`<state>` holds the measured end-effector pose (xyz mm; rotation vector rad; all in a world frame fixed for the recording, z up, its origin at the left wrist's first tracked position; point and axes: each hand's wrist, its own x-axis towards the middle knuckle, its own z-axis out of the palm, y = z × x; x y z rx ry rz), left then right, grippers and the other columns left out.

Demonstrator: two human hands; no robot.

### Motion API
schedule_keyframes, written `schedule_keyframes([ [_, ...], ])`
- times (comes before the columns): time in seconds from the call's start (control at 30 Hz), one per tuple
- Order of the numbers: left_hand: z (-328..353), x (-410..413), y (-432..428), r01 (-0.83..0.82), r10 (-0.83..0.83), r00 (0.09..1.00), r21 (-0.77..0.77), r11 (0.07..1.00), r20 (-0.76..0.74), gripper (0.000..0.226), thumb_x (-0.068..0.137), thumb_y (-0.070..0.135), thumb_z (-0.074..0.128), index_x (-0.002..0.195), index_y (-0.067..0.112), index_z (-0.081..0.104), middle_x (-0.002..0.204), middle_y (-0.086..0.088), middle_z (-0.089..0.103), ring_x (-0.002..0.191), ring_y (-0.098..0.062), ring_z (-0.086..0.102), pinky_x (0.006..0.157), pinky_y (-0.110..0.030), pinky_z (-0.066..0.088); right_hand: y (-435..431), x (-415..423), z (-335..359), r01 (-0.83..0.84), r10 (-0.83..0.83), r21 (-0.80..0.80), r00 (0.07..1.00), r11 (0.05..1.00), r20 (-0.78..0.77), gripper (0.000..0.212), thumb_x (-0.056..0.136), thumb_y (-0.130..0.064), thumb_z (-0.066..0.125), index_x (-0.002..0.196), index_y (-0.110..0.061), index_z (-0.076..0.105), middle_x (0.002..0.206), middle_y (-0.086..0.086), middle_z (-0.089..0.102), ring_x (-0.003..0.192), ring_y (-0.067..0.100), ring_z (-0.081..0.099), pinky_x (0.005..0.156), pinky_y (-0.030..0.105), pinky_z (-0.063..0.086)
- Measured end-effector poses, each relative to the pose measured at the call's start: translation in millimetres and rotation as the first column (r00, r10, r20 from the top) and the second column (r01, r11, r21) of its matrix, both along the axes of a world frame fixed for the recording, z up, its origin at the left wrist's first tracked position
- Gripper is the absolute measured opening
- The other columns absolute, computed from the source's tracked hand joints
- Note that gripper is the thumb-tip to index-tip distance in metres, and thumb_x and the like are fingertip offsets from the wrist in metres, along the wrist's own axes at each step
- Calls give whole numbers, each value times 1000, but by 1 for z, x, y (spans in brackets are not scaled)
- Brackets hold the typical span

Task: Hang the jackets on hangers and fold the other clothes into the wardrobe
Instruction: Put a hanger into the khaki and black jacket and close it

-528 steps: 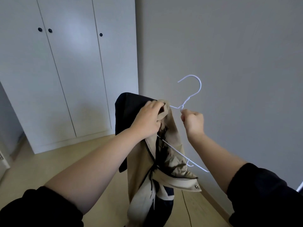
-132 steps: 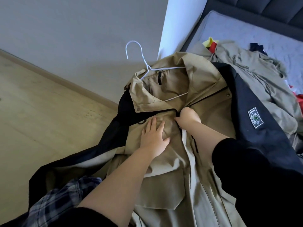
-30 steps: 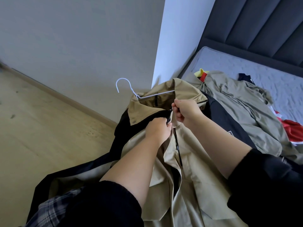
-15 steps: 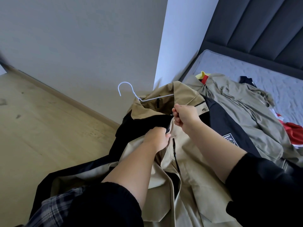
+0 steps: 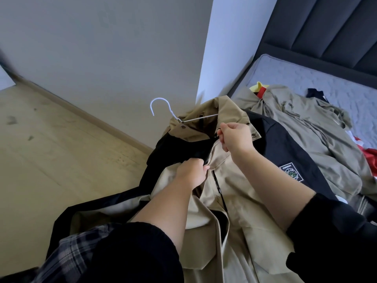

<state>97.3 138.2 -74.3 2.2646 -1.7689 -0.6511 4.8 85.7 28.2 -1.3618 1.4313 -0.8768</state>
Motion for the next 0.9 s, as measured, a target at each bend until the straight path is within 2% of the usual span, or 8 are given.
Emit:
schedule_keyframes([
  [0.17,-4,4,6,-9,9,1000,-4,1000,-7,36,102,39,36,100,8,56,100,-9,62,97,-28,60,78,-34,44,6,3,-3,-33,33,-66,999,997,-6,40,97,-14,48,59,-10,56,49,0,46,40,10,36,40,19,28],
  [0.3,-2,4,5,-28,30,998,39,999,-52,36,101,40,38,102,9,57,101,-8,62,98,-27,60,80,-35,47,6,3,-4,-27,26,-98,1000,995,-9,39,97,-14,47,60,-12,57,50,1,47,40,10,37,41,20,30],
  [0.4,5,4,-2,-42,44,998,49,998,-50,34,99,43,41,88,13,55,90,-4,61,94,-25,62,77,-33,49,2,3,1,-65,58,-140,997,988,-53,38,98,-15,46,62,-12,57,50,1,48,35,5,38,40,18,30],
  [0.5,11,6,0,-96,91,994,-102,990,-53,45,91,54,48,69,14,49,67,1,55,73,-21,61,67,-32,49,3,4,14,-208,191,-140,973,968,-129,39,98,-14,47,60,-11,58,48,1,48,32,4,37,37,15,30],
  [0.57,15,7,4,-156,139,987,-272,949,-83,50,86,60,52,68,13,50,62,3,55,66,-21,59,64,-32,48,7,2,20,-270,252,-117,956,956,-148,40,98,-13,48,59,-9,57,46,2,45,29,5,35,35,14,30],
  [0.63,21,8,3,-211,184,977,-406,889,-106,47,85,59,54,72,14,53,66,3,60,68,-20,60,67,-33,50,10,-1,20,-286,280,-64,956,956,-88,38,98,-12,47,61,-7,56,45,3,43,29,7,33,34,15,28],
  [0.73,29,10,-5,-238,181,970,-460,855,-165,39,90,50,52,81,13,60,76,1,66,75,-23,63,72,-37,51,13,-3,15,-256,248,84,964,963,93,37,100,-15,46,65,-9,56,45,1,43,33,9,30,36,17,24],
  [0.9,30,18,-5,-80,82,996,-475,877,-16,30,95,31,43,81,12,61,77,-4,65,75,-28,62,67,-37,50,18,-7,12,-204,169,181,967,962,189,36,100,-16,46,66,-10,55,49,0,42,35,7,31,36,17,25],
])
